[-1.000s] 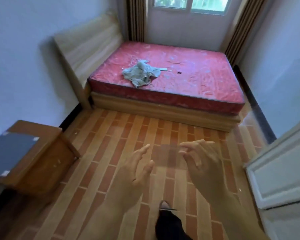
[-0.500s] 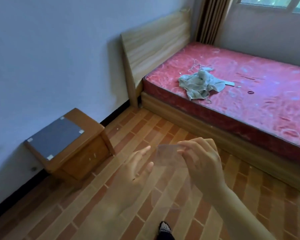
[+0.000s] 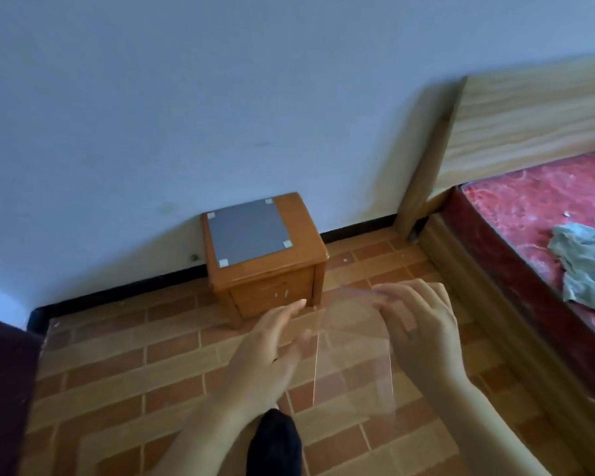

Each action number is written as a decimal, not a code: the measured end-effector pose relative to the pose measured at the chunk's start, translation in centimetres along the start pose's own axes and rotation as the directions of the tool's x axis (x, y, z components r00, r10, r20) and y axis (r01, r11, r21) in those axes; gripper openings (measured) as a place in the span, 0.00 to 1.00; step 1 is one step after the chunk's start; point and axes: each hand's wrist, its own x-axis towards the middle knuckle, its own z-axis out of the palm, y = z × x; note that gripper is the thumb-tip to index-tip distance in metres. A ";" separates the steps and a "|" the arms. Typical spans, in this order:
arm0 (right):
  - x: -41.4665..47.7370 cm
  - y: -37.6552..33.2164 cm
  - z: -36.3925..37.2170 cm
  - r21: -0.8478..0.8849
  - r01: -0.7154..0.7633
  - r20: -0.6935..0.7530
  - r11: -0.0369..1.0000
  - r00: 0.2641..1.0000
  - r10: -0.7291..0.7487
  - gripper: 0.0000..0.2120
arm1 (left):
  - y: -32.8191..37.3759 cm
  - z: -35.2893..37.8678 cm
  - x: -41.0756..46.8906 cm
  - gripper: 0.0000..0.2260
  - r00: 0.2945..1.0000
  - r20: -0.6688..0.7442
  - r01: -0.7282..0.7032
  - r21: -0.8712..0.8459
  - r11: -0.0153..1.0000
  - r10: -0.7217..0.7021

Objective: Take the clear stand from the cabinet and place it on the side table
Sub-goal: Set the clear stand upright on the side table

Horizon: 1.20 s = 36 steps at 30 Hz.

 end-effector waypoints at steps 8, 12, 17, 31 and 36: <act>12.0 -1.0 9.7 0.012 0.055 0.069 0.998 0.996 -0.056 0.06 | -3.9 -7.8 11.7 0.21 0.996 -0.090 -0.018 0.025 1.000 0.020; 17.9 -0.8 13.1 -0.004 0.052 0.028 0.999 0.998 -0.052 0.06 | -4.5 -12.0 17.8 0.21 0.995 -0.095 -0.028 0.016 0.999 0.029; 23.6 0.0 17.0 -0.002 0.080 0.043 0.997 0.996 -0.080 0.08 | -5.8 -15.2 23.9 0.21 0.995 -0.088 0.033 -0.080 0.996 -0.040; 37.7 5.7 31.6 0.197 0.134 0.325 0.971 0.926 -0.194 0.09 | -9.3 -18.8 35.9 0.21 0.917 -0.259 0.297 -0.062 0.953 -0.303; 40.1 8.0 36.7 0.228 0.167 0.340 0.959 0.910 -0.239 0.07 | -11.6 -18.1 40.1 0.21 0.901 -0.251 0.330 -0.135 0.934 -0.354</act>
